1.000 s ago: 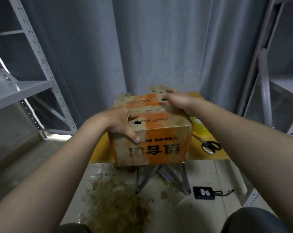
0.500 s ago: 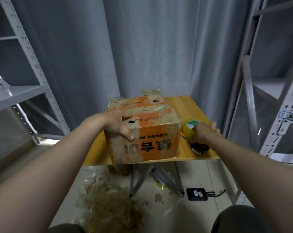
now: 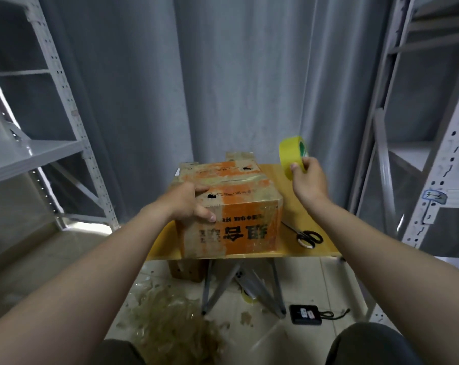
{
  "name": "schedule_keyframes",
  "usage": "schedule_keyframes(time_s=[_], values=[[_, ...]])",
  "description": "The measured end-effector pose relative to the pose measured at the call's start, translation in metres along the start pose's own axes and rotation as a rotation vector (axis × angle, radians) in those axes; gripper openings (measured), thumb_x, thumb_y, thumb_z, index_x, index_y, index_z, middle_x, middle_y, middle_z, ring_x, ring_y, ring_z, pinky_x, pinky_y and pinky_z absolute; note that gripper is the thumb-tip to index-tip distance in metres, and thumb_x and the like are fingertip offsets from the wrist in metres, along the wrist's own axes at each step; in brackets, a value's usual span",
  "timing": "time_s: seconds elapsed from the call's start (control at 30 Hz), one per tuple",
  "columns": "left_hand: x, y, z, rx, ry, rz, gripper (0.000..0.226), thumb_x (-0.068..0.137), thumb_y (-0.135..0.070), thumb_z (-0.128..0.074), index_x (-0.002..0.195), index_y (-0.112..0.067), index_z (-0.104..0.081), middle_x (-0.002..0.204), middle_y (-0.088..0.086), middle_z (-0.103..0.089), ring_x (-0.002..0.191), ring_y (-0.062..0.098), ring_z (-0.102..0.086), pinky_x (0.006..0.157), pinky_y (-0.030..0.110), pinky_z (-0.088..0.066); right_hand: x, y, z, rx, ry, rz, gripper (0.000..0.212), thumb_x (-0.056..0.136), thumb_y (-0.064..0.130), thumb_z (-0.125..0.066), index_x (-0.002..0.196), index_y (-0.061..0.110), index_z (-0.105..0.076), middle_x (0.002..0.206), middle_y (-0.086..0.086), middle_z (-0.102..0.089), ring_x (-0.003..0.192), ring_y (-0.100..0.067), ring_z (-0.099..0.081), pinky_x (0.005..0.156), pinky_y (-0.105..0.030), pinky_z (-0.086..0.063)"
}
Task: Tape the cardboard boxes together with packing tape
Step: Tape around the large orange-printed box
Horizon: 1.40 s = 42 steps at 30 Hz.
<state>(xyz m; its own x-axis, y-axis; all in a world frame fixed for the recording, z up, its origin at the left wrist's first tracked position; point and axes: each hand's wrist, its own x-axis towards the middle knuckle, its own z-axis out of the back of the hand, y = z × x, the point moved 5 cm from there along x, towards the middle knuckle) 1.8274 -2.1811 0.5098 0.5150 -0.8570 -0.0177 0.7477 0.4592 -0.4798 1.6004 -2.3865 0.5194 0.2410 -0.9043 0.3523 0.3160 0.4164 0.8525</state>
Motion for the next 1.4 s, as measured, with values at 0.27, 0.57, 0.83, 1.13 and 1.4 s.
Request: schedule_keyframes(time_s=[0.27,0.57,0.83,1.13,1.4], values=[[-0.037,-0.012,0.015,-0.274,-0.3,-0.111,0.07,0.084,-0.043,-0.084,0.147,-0.024,-0.057,0.144,-0.006,-0.062,0.133,0.015,-0.057,0.11,0.036,-0.047,-0.041,0.063,-0.03,0.332,0.283,0.063,0.013,0.106,0.032,-0.058,0.103,0.021,-0.063,0.094,-0.002,-0.068,0.093,-0.034,-0.072,0.09,-0.056,-0.058],[-0.076,-0.039,0.021,-0.564,-0.363,-0.3,0.024,0.085,-0.017,-0.085,0.107,-0.025,-0.08,0.1,-0.009,-0.08,0.1,0.01,-0.074,0.096,0.037,-0.057,-0.101,0.098,-0.052,0.409,0.668,0.277,0.015,0.1,0.024,-0.069,0.104,0.015,-0.059,0.081,0.005,-0.07,0.063,-0.018,-0.068,0.055,-0.029,-0.055],[-0.109,-0.035,0.009,-0.495,-0.291,-0.33,0.024,0.08,-0.034,-0.088,0.104,-0.032,-0.081,0.101,-0.02,-0.079,0.1,0.001,-0.073,0.089,0.033,-0.057,-0.088,0.12,-0.025,0.337,0.653,0.138,0.04,0.094,0.038,-0.074,0.125,0.013,-0.072,0.12,-0.01,-0.072,0.099,-0.025,-0.068,0.068,-0.033,-0.056],[-0.132,-0.044,-0.01,-0.47,-0.249,-0.323,0.036,0.081,-0.053,-0.074,0.111,-0.035,-0.071,0.104,-0.011,-0.078,0.103,0.0,-0.07,0.089,0.037,-0.055,-0.083,0.123,-0.025,0.144,0.564,0.238,0.008,0.091,0.02,-0.08,0.085,0.016,-0.078,0.083,0.001,-0.075,0.076,-0.008,-0.067,0.069,-0.03,-0.058],[-0.135,-0.061,-0.028,-0.595,-0.255,-0.272,0.032,0.099,-0.051,-0.054,0.116,-0.026,-0.065,0.088,-0.007,-0.081,0.086,0.011,-0.077,0.086,0.043,-0.061,-0.082,0.119,-0.034,0.126,0.53,0.278,0.014,0.096,0.009,-0.072,0.089,-0.003,-0.074,0.076,-0.001,-0.07,0.056,0.0,-0.065,0.051,-0.018,-0.054]])
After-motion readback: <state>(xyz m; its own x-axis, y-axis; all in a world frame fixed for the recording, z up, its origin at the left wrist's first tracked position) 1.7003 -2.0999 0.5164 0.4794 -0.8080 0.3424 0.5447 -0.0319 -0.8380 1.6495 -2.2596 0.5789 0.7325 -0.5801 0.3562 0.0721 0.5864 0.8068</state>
